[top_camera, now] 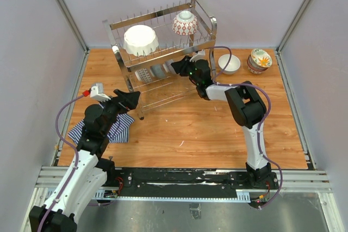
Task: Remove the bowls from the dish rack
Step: Pick up the bowl from the dish rack.
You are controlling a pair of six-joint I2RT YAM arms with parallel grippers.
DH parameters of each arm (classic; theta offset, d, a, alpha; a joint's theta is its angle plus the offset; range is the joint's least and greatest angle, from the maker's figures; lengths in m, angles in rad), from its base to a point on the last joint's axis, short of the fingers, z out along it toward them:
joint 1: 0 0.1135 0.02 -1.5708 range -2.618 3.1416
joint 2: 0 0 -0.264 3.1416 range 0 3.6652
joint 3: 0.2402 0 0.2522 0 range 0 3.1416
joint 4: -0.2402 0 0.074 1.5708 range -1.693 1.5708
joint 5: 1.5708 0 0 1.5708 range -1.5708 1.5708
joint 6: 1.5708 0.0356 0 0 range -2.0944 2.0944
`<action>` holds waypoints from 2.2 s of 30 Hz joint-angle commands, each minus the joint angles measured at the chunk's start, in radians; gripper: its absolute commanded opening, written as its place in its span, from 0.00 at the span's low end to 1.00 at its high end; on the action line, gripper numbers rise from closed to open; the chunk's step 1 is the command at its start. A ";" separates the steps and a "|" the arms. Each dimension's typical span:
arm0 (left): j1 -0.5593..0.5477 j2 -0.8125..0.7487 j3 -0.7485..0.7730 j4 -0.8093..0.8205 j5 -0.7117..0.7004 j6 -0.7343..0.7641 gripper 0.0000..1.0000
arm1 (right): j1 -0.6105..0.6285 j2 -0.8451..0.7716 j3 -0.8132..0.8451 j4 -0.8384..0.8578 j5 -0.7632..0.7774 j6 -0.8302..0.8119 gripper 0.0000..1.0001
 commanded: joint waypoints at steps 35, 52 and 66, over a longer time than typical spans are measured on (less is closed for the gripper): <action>-0.007 -0.008 -0.006 0.033 0.000 0.015 1.00 | 0.008 0.049 -0.029 0.085 -0.007 0.116 0.10; -0.006 0.001 -0.003 0.038 0.003 0.015 1.00 | -0.009 0.074 -0.050 0.184 -0.038 0.164 0.05; -0.007 0.000 0.004 0.032 0.002 0.017 1.00 | -0.021 0.093 -0.057 0.250 -0.059 0.210 0.01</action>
